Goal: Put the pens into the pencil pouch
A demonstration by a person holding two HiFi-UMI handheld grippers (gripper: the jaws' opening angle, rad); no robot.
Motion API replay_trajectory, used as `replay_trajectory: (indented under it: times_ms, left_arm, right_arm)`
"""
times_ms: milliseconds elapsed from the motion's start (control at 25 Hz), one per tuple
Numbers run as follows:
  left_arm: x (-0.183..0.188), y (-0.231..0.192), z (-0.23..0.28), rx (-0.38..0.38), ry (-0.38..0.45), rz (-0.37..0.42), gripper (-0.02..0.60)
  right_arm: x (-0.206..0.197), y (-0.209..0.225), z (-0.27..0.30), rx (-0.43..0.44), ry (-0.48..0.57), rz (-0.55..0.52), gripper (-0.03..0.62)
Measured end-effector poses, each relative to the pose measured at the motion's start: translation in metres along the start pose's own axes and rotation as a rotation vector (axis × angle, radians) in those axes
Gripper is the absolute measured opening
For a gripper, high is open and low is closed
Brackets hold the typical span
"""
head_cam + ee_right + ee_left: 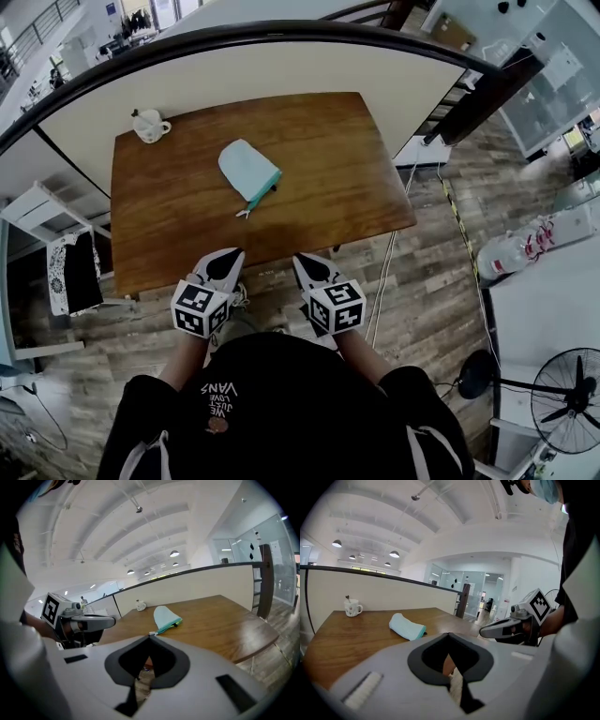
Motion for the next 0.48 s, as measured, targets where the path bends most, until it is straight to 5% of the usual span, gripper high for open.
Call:
replay_trajectory:
  times_ms: [480]
  left_arm:
    - [-0.021, 0.030, -0.037, 0.079, 0.012, 0.004, 0.011]
  right_arm:
    - [-0.015, -0.014, -0.031, 0.010, -0.002, -0.033, 0.012]
Point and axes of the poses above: the fingertips, and each gripper's own axes: z forward along the fingers, y to its right, x out of its top, the point moved 8 cm from there along -z, backward along the fingers, and after that the axes turned 2 degrees about -x, right-handed, at the moved point
